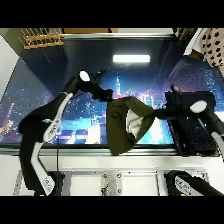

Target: Fold the clothes and pants, and hang the long-sleeved shirts on hangers.

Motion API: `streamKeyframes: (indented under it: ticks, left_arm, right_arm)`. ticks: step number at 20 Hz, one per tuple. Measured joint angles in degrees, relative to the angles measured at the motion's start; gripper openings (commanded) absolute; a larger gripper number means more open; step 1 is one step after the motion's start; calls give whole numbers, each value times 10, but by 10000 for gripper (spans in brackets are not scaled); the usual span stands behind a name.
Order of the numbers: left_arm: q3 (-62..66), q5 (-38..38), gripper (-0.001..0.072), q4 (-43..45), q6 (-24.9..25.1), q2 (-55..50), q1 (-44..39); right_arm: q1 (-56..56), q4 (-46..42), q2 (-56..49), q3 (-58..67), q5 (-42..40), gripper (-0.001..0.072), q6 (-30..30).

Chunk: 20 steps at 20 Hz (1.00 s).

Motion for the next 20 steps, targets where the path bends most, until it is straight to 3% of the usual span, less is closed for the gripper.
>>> streamKeyframes:
  ticks: [7,8,10,13,15,18,20]
  left_arm:
    - [-333,40,18,31,-2,247,-22]
    - [-373,56,19,31,-7,269,-34]
    - [-440,86,19,35,-20,305,-57]
    - [-495,134,18,36,-35,335,-73]
    - [-508,150,18,36,-41,343,-69]
    - [-515,162,18,36,-46,349,-53]
    - [-516,164,19,37,-46,350,-47]
  right_arm:
    - [53,-1,-176,261,-14,42,4]
    - [66,-1,-198,287,-16,174,4]
    - [92,2,-234,330,-31,600,4]
    - [111,19,-253,359,-39,600,4]
    - [103,23,-240,368,-31,444,4]
    - [65,5,-194,359,30,439,10]
    - [30,-37,-146,314,78,440,45]
